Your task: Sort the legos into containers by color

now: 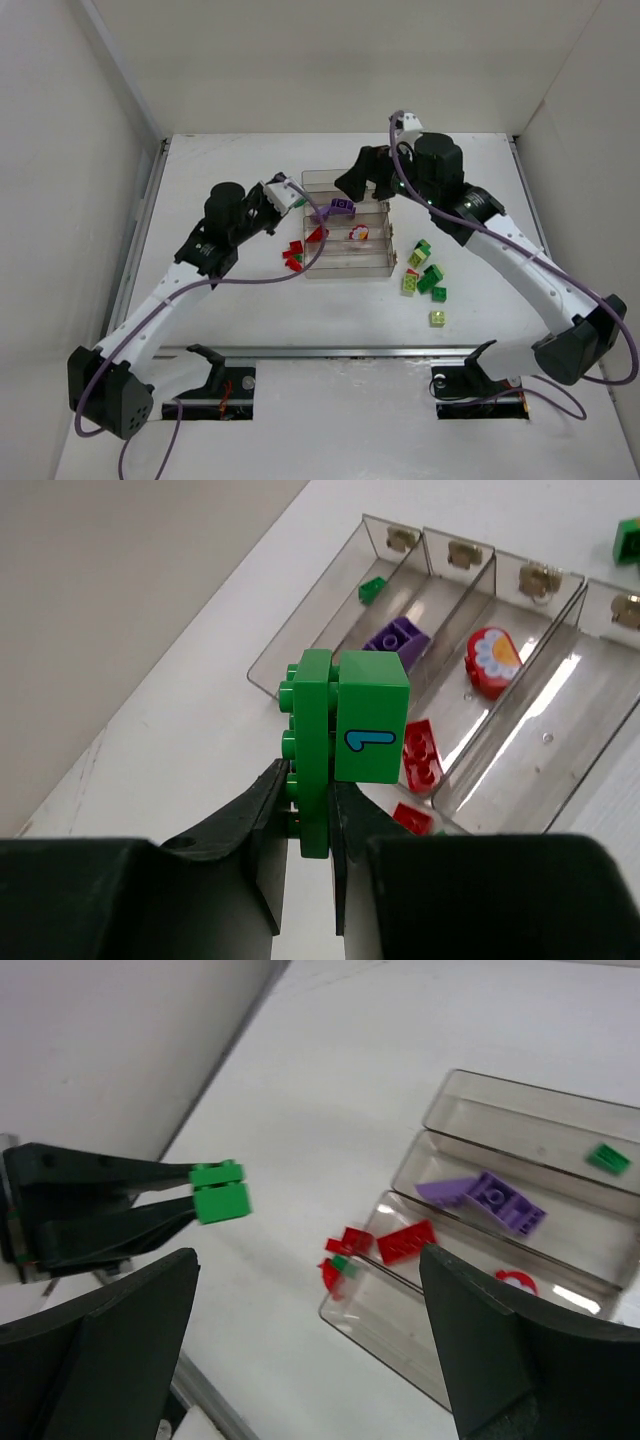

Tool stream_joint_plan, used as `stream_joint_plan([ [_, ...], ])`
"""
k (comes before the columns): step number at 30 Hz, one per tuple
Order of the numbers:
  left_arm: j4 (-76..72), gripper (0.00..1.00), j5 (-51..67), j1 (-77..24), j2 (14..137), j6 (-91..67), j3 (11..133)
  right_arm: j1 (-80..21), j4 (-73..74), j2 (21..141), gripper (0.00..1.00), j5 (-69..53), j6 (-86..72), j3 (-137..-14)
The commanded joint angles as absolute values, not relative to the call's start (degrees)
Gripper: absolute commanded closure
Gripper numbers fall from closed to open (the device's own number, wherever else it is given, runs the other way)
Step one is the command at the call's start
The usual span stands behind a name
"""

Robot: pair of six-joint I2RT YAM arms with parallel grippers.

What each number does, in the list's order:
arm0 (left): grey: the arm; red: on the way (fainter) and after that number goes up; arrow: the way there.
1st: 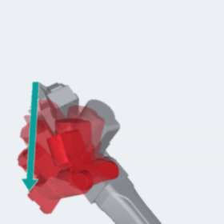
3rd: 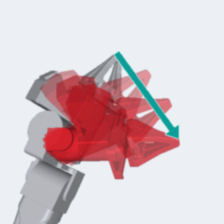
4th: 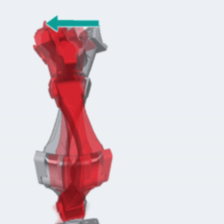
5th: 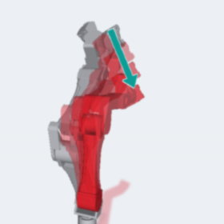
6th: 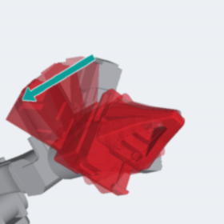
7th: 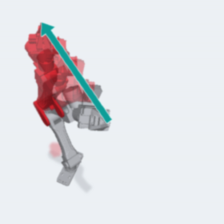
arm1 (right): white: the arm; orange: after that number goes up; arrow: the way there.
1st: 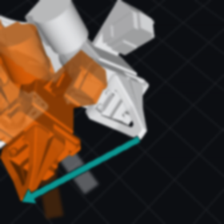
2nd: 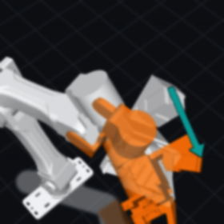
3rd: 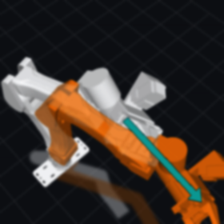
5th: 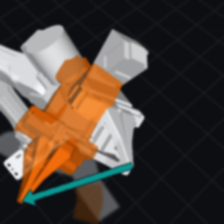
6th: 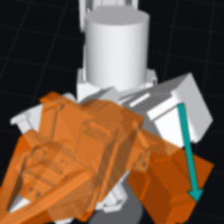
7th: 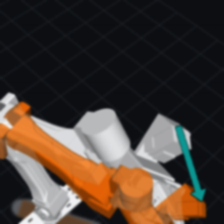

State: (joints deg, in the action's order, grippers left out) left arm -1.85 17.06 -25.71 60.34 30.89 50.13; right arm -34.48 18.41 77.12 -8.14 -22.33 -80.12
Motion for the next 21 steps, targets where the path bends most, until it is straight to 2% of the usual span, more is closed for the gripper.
stream_joint_plan([
  [1,-8.9,1.00,16.7,-26.3,64.2,26.6,56.1,-36.4,13.6,81.0,0.05,-15.7,-23.2,-84.1],
  [6,-10.7,1.00,17.2,-27.5,67.1,26.1,59.5,-37.5,13.1,85.8,0.05,-21.7,-23.2,-88.4],
  [14,-11.5,1.00,17.8,-29.3,66.5,26.8,59.0,-37.5,11.3,89.3,0.07,-21.8,-23.2,-88.4],
  [19,-10.9,1.00,19.6,-30.3,64.9,26.2,57.9,-37.5,11.3,91.8,0.18,-22.4,-23.2,-91.9],
  [21,-10.9,1.00,19.6,-30.3,64.2,25.6,57.9,-37.5,11.3,93.2,0.31,-22.4,-23.2,-92.6],
])
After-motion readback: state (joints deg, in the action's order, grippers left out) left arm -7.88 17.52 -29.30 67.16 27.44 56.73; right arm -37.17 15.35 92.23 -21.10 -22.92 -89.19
